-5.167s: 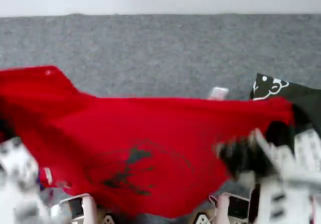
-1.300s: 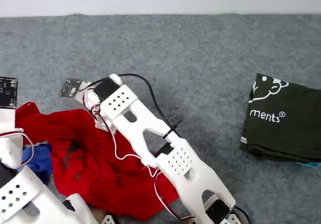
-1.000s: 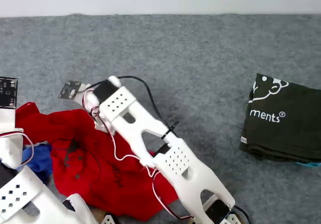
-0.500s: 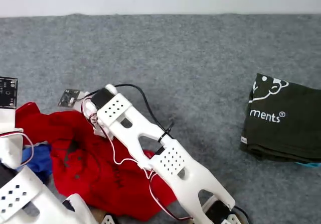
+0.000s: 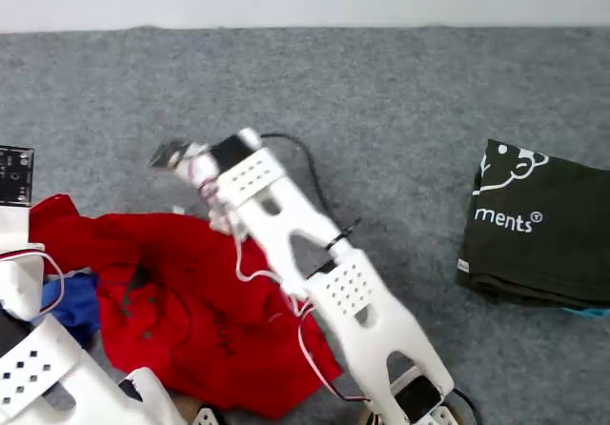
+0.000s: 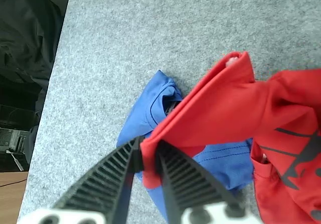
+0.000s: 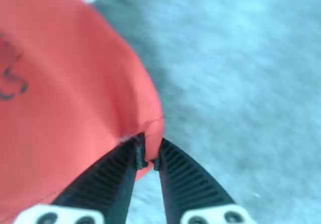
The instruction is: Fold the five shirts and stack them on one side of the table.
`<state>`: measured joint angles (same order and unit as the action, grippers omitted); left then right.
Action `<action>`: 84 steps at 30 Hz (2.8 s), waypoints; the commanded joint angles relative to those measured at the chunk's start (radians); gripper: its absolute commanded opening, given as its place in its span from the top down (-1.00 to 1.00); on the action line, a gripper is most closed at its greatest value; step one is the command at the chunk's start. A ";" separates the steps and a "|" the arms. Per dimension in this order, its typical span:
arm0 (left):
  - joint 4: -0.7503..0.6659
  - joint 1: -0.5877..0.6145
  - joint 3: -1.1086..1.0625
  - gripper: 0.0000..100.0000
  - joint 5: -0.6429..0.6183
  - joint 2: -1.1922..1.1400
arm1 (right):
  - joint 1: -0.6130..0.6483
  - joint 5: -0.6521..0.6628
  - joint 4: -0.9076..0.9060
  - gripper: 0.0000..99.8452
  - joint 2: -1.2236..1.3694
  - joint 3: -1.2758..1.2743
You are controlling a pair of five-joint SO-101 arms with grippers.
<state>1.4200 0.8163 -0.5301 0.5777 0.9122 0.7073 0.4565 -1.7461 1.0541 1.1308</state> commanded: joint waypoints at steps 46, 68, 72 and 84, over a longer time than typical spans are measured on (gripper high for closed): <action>-0.052 -0.110 -0.031 0.97 0.005 0.018 | -0.090 0.043 0.013 0.70 0.153 0.132; -0.137 -0.276 0.119 0.97 -0.201 0.018 | -0.318 0.146 -0.048 0.98 -0.394 0.273; -0.238 -0.371 0.208 0.97 -0.227 0.012 | -0.367 0.189 -0.048 0.98 -0.559 0.273; -0.371 -0.568 0.487 0.97 -0.160 0.009 | -0.518 0.222 -0.051 0.98 -1.027 0.270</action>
<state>1.0856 0.2839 -0.1281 0.3874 0.9137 0.2240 0.6697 -1.7568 0.1672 1.3533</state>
